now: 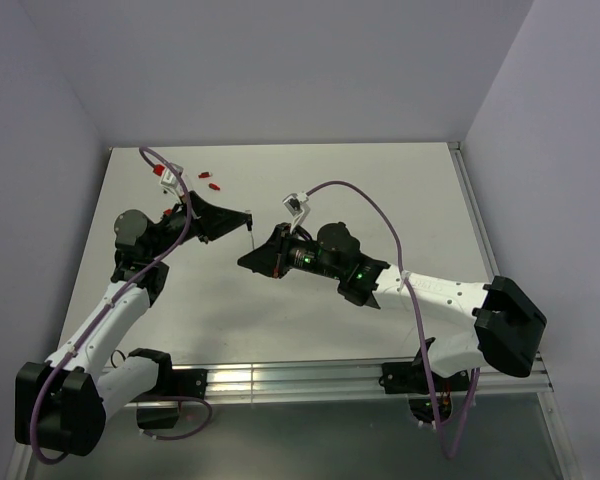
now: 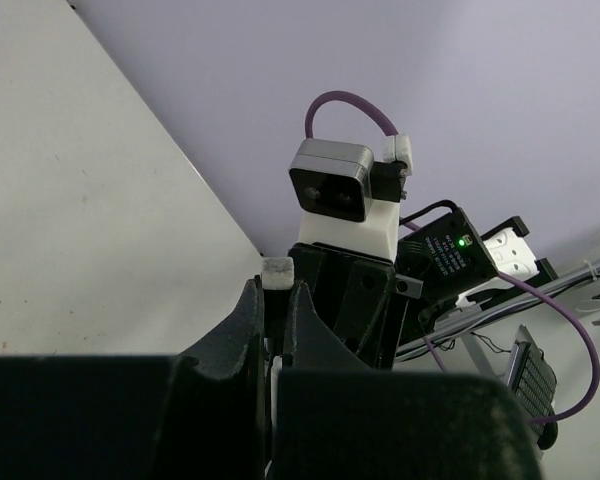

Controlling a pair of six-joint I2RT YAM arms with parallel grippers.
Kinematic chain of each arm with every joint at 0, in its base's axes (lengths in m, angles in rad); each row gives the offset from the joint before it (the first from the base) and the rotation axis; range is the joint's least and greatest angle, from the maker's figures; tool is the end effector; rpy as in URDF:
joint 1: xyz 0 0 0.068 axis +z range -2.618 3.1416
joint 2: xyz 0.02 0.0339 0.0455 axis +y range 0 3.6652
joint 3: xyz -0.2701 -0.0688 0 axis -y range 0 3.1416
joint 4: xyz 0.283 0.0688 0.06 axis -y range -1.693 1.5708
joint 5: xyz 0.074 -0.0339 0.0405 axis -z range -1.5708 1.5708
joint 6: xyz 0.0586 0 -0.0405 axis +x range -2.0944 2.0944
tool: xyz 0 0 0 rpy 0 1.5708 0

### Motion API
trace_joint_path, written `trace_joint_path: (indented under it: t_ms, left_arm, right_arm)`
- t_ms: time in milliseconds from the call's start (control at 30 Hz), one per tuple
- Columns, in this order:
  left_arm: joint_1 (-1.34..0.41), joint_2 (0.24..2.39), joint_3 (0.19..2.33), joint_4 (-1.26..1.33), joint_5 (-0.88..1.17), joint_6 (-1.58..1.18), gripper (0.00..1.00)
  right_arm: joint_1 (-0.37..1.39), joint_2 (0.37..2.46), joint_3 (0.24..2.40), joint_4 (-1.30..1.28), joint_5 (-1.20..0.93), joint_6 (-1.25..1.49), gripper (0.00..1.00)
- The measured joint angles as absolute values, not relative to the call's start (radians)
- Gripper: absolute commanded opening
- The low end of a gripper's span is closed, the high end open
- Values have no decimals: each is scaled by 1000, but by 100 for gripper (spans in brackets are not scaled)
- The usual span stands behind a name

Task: Insert the pens into the pen caps
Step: Press the pen cap onto the pen.

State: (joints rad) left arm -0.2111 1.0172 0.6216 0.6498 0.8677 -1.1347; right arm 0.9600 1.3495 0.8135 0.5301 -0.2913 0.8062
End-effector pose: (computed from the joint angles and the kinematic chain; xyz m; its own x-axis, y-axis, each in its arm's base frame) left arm 0.2552 -0.1004 0.3177 -0.6733 -0.4551 -0.5827 0.5851 0.1539 -0.7962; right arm 0.1954 0.3085 0.2833 -0.6875 0.2233 -0.6910 -0.6548 0.2209 0.7228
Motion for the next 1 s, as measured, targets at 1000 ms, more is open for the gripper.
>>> trace_joint_path:
  t_ms: [1000]
  left_arm:
    - [-347, 828, 554, 510, 689, -1023, 0]
  right_arm:
    - [973, 1279, 819, 406, -283, 728, 0]
